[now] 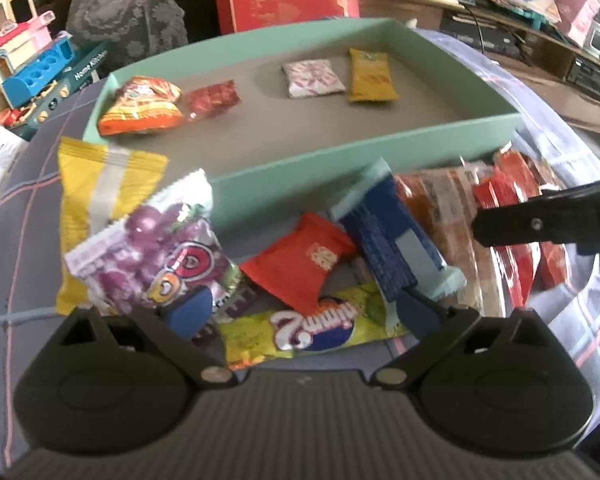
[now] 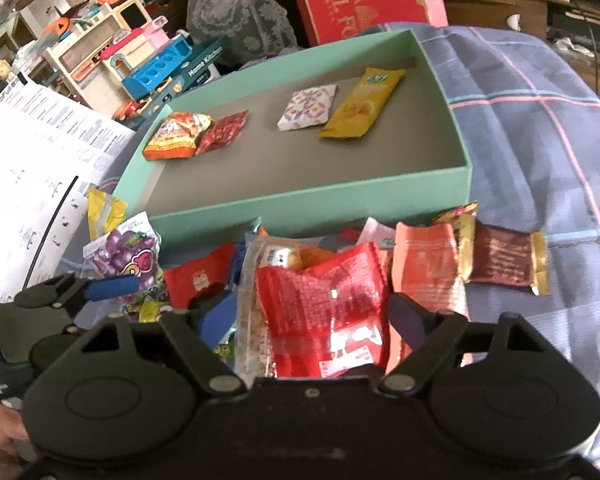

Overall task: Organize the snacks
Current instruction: 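Grasp yellow-green Yumi stick with left tool while right tool grasps red packet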

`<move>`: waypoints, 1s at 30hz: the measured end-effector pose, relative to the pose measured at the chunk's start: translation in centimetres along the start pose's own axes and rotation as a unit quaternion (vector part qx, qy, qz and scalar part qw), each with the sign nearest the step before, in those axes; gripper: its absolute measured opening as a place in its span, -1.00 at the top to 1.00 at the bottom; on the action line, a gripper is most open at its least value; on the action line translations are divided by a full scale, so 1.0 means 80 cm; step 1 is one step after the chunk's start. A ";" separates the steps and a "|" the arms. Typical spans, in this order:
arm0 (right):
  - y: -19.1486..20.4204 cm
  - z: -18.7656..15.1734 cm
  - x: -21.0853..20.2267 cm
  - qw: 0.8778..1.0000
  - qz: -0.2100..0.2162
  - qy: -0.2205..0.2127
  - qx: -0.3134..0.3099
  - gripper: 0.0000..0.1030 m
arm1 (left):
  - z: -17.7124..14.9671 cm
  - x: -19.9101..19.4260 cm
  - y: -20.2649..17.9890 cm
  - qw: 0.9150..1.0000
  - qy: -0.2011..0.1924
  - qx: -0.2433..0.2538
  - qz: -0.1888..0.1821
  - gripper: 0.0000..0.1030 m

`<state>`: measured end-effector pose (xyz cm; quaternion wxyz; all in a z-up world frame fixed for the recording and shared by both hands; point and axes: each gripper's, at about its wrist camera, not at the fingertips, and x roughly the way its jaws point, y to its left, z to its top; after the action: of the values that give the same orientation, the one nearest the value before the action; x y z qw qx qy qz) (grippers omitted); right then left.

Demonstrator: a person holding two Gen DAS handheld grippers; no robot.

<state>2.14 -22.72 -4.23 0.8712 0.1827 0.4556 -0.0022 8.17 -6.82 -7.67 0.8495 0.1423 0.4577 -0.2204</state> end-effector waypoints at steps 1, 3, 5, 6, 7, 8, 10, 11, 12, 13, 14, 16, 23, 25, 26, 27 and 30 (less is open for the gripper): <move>0.000 -0.001 0.002 1.000 0.001 0.003 0.000 -0.56 | -0.002 0.002 0.000 1.000 0.002 -0.001 -0.002 -0.95; 0.003 -0.005 0.003 1.000 -0.002 -0.003 -0.006 -0.53 | -0.006 0.004 0.001 1.000 0.004 -0.001 -0.004 -0.94; 0.004 -0.008 0.002 1.000 -0.007 -0.005 -0.014 -0.25 | -0.008 0.003 0.002 1.000 0.007 0.003 -0.007 -0.90; 0.003 -0.010 0.001 1.000 -0.004 -0.004 -0.014 -0.21 | -0.010 0.003 0.003 1.000 0.010 0.004 -0.011 -0.86; 0.001 -0.011 0.000 1.000 0.000 -0.002 -0.011 -0.14 | -0.013 0.002 0.003 1.000 0.013 0.002 -0.016 -0.86; 0.000 -0.013 -0.002 1.000 0.002 -0.002 -0.009 -0.10 | -0.015 0.000 0.004 1.000 0.012 0.001 -0.018 -0.85; -0.001 -0.018 -0.007 1.000 0.006 0.002 -0.010 -0.02 | -0.021 -0.004 0.005 1.000 0.016 -0.004 -0.024 -0.75; 0.000 -0.020 -0.009 1.000 0.007 0.004 -0.011 -0.01 | -0.025 -0.006 0.006 0.999 0.020 -0.008 -0.030 -0.66; 0.001 -0.023 -0.010 1.000 0.009 0.006 -0.012 0.00 | -0.028 -0.008 0.007 0.999 0.024 -0.011 -0.034 -0.58; 0.002 -0.025 -0.011 1.000 0.010 0.008 -0.014 0.01 | -0.032 -0.010 0.007 0.999 0.029 -0.015 -0.039 -0.54; 0.004 -0.028 -0.012 1.000 0.012 0.010 -0.015 0.01 | -0.036 -0.012 0.008 0.998 0.035 -0.018 -0.046 -0.46; 0.008 -0.034 -0.014 1.000 0.014 0.014 -0.018 0.02 | -0.043 -0.018 0.007 0.998 0.037 -0.018 -0.049 -0.36; 0.016 -0.040 -0.017 0.999 0.017 0.028 -0.018 0.04 | -0.056 -0.037 0.005 0.996 0.050 -0.022 -0.068 0.24; 0.014 -0.043 -0.020 0.999 0.017 0.028 -0.020 0.04 | -0.057 -0.039 0.004 0.997 0.049 -0.019 -0.064 0.24; 0.013 -0.044 -0.021 0.999 0.017 0.028 -0.021 0.04 | -0.057 -0.039 0.004 0.997 0.048 -0.017 -0.059 0.20; 0.012 -0.045 -0.021 0.999 0.019 0.029 -0.020 0.04 | -0.056 -0.039 0.004 0.997 0.047 -0.016 -0.054 0.05; 0.011 -0.048 -0.022 0.999 0.018 0.028 -0.021 0.04 | -0.050 -0.036 0.002 0.998 0.041 -0.010 -0.044 -0.10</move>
<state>-1.77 -20.93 -4.52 0.8616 0.1721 0.4766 0.0285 3.99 -4.19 -7.41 0.8208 0.1226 0.5003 -0.2470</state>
